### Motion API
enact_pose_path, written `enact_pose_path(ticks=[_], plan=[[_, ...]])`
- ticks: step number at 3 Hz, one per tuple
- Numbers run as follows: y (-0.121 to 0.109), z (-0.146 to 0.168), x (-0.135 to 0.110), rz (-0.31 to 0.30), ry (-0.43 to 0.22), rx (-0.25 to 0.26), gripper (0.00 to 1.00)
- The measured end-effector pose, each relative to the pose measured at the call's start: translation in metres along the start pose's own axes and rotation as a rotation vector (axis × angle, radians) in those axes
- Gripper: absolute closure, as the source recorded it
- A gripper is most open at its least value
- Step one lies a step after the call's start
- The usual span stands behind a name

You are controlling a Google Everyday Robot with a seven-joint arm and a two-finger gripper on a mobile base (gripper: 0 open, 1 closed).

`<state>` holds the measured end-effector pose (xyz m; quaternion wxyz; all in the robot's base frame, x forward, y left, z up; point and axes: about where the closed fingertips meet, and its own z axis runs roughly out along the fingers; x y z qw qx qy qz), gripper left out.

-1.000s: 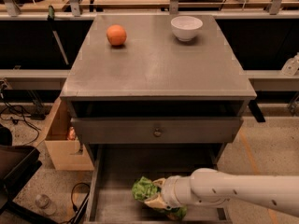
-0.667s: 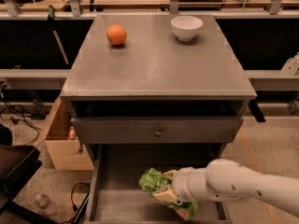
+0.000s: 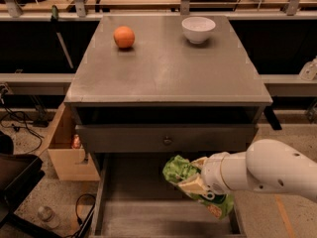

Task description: Pick green rice chip bag from middle drawer and place on counter

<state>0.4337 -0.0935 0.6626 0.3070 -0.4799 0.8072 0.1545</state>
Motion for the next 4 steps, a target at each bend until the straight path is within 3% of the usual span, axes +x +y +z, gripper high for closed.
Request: enact_pose_path(ticks=[2, 3, 4], plan=[[0.000, -0.005, -0.004, -0.008, 0.008, 0.009, 1.00], [-0.006, -0.037, -0.023, -0.029, 0.054, 0.057, 1.00], [-0.028, -0.105, -0.065, -0.055, 0.121, 0.151, 1.00]])
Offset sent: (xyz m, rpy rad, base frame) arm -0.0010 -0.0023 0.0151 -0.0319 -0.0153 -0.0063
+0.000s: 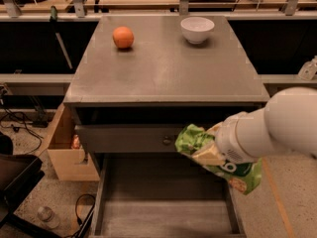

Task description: Pick green rice chip bag from middle drawer and place on counter

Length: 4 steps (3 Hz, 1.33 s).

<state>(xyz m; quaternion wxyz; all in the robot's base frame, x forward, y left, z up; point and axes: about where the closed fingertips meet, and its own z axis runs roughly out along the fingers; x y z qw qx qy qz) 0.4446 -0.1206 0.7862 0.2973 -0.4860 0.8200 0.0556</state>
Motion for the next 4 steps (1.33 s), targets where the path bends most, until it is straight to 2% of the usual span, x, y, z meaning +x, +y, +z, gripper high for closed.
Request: enact_pose_path(ticks=[1, 2, 3, 4], plan=[[-0.044, -0.058, -0.036, -0.007, 0.061, 0.076, 1.00], [-0.087, -0.085, -0.064, -0.003, 0.136, 0.113, 1.00], [-0.129, -0.087, -0.098, -0.025, 0.199, 0.130, 1.00], [-0.175, -0.075, -0.147, -0.069, 0.199, 0.158, 1.00]])
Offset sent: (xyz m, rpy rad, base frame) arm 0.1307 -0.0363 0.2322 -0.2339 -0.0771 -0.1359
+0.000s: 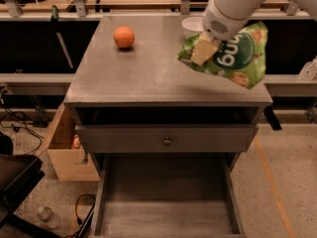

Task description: Pick green rice chip bag from middle drawer and place on counter

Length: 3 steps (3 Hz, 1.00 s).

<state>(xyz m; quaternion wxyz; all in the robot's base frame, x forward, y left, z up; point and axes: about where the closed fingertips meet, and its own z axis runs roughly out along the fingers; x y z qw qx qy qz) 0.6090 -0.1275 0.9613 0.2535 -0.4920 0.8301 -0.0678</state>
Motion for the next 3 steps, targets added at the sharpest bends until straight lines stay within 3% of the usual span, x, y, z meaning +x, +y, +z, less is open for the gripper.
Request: enact_pose_path(ticks=[1, 3], plan=[[-0.0342, 0.0086, -0.0380, -0.022, -0.062, 0.041, 1.00], [-0.0365, 0.0054, -0.0422, -0.021, -0.073, 0.046, 0.59]])
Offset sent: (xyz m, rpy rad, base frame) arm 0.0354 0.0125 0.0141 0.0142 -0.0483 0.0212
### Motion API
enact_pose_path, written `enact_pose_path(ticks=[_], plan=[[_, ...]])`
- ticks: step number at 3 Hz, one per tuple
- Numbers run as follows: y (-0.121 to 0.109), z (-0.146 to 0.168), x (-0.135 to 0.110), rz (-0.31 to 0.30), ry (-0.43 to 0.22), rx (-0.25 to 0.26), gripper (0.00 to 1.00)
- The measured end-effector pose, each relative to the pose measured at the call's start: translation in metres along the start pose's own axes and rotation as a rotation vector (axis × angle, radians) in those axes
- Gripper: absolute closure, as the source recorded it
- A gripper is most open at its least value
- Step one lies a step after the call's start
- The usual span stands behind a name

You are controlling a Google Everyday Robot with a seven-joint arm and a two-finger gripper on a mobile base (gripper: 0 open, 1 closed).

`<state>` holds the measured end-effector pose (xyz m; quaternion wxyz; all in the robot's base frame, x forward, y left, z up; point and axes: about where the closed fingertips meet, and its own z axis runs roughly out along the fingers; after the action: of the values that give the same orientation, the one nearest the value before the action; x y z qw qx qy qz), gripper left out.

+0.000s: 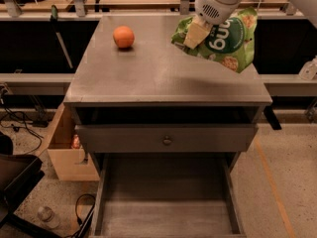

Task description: Pick green rice chip bag from middle drawer and place on counter

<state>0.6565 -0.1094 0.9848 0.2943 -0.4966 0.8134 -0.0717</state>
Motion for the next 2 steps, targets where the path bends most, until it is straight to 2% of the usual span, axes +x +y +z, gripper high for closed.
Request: enact_pose_path(ticks=[2], plan=[[0.0018, 0.0013, -0.0015, -0.004, 0.000, -0.003, 0.12]])
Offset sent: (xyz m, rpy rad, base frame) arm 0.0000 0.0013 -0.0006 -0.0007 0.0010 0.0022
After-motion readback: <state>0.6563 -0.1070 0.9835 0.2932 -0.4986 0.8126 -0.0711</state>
